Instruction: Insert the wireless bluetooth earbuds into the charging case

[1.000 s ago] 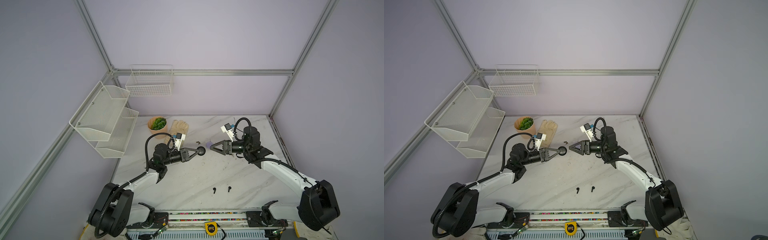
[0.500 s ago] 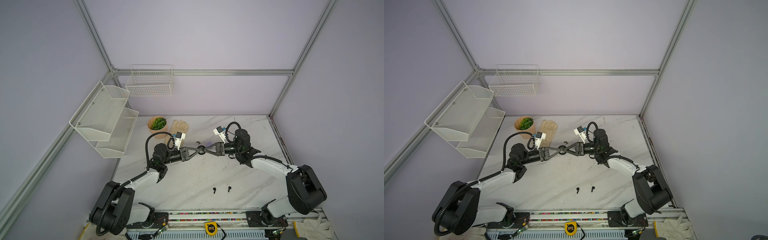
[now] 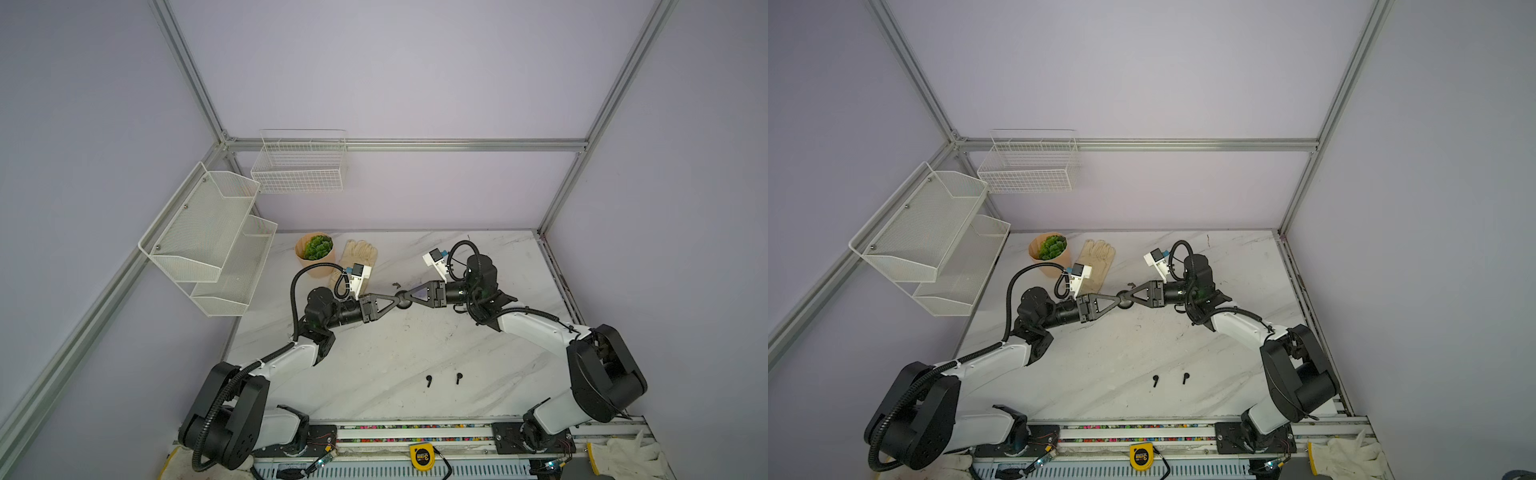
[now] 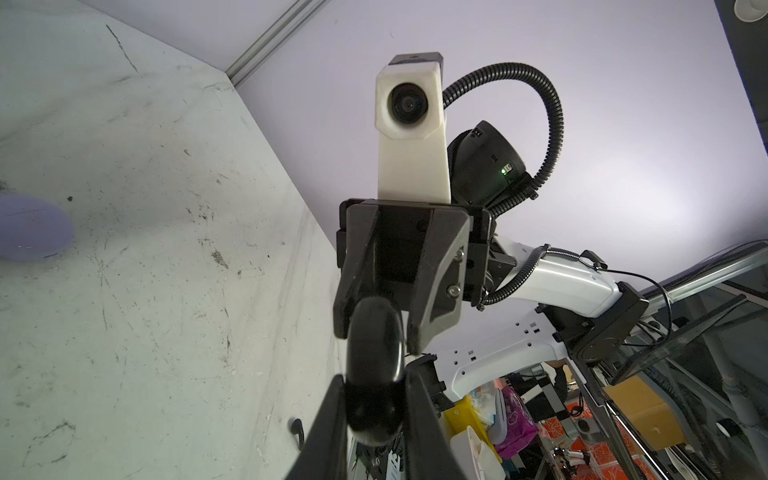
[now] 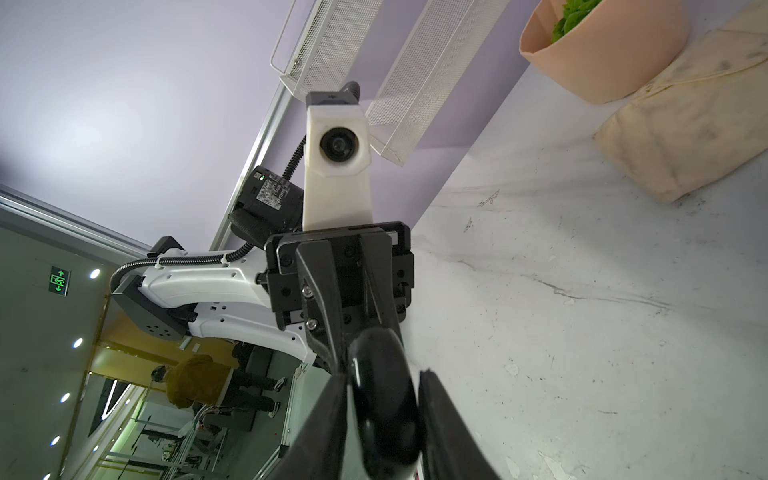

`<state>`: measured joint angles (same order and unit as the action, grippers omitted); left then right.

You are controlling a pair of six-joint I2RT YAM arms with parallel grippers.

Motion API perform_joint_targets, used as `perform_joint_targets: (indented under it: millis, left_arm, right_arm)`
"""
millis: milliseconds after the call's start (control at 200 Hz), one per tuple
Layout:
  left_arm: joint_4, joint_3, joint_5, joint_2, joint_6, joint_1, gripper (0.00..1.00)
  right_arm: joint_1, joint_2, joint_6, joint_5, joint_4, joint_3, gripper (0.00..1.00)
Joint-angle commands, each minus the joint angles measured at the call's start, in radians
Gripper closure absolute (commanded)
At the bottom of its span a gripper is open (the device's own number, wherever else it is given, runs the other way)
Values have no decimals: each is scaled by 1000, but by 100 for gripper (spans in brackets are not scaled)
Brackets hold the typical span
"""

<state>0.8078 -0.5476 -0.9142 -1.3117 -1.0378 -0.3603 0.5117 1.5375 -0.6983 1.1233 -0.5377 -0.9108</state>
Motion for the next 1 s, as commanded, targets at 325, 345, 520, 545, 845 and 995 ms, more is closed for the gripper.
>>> perform_joint_targets:
  millis: [325,345,520,545,845,995]
  left_arm:
    - [11,-45,-23,12,4,3,73]
    - [11,-44,-23,14,5,3,70]
    - [47,-26,-12,32,11,2,59]
    - [62,-22,-10,32,6,3,58]
    - [160,-14,-8,4,-26,3,60]
    - [184,-14,-14,-9,-43,2,64]
  right_arm:
    - [14,4,76,45,51,-71,82]
    - [13,6,85,46,63,-76,82]
    - [13,14,101,52,76,-89,85]
    - [14,14,100,51,76,-91,85]
    - [14,19,94,47,77,-91,86]
    - [14,21,91,47,74,-96,87]
